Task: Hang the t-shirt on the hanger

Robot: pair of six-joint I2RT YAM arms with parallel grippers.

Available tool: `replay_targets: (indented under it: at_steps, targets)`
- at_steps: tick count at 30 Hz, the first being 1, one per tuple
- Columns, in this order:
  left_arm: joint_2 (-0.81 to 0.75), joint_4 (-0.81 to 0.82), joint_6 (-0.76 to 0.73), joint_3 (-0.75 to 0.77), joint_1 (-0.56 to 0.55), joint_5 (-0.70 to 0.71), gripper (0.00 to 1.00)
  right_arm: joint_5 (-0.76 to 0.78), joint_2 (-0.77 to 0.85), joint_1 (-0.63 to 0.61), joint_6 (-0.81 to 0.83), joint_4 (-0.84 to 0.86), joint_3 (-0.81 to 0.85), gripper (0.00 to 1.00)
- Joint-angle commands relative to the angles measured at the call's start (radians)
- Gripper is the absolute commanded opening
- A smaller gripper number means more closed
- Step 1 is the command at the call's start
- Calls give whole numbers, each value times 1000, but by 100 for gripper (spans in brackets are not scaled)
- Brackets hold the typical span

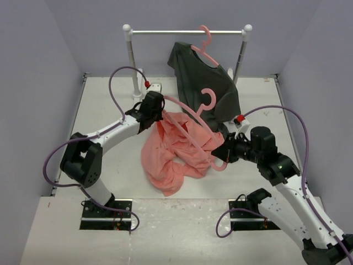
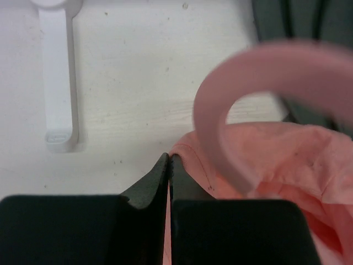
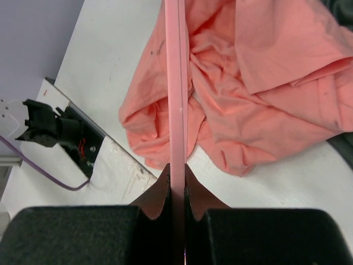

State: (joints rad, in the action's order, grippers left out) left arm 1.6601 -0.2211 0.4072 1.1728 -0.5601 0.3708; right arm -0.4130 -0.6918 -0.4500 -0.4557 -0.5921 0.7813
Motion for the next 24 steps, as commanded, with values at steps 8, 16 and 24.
replay_targets:
  at_steps: [8, 16, 24]
  targets:
    - [16, 22, 61, 65, 26, -44, 0, 70, 36, -156, -96, -16, -72, 0]
    - [45, 25, 65, 77, 40, -49, 0, 85, 79, -186, -125, -60, -89, 0]
    - [48, 21, 67, 77, 51, -67, 0, 100, 101, -202, -144, -81, -116, 0]
